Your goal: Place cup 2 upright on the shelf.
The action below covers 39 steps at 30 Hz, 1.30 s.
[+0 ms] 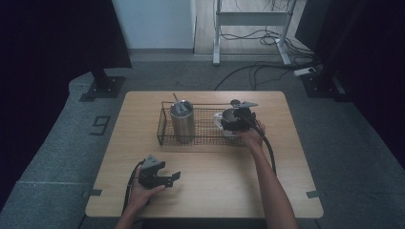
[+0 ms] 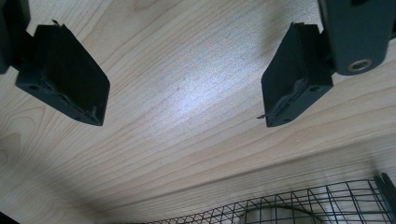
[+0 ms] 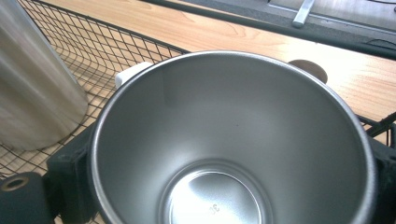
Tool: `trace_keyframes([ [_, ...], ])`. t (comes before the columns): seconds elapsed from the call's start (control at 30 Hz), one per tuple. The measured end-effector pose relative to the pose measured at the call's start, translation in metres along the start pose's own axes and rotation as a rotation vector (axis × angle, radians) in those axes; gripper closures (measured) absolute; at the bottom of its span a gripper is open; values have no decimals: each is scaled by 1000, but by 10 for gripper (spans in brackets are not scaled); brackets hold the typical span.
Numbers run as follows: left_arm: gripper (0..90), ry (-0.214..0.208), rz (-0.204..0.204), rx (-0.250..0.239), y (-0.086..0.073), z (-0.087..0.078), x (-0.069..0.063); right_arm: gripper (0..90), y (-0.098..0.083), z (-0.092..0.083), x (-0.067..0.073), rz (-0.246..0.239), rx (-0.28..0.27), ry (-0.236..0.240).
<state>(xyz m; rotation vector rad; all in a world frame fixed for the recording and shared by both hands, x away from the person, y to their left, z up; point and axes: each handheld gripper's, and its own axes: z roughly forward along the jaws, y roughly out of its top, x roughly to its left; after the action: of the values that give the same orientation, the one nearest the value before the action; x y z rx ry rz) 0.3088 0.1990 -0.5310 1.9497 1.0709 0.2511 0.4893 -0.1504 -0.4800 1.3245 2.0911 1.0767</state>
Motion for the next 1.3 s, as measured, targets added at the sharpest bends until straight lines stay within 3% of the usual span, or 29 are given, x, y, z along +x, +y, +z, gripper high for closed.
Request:
trace_keyframes([
  [0.6, 158, -1, 4, 7, 0, 0, -1, 62, -4, 6, 0, -6, 32, -6],
  [0.73, 158, -2, 4, 6, 0, 0, -1, 62, -4, 8, 3, -28, 55, -35],
  [1.1, 158, -5, 7, 9, 0, 1, -2, 55, -3, 7, 1, -16, 99, -3],
  [1.3, 158, -6, 8, 11, 0, 1, -2, 43, -3, 6, 2, -41, 138, -19],
])
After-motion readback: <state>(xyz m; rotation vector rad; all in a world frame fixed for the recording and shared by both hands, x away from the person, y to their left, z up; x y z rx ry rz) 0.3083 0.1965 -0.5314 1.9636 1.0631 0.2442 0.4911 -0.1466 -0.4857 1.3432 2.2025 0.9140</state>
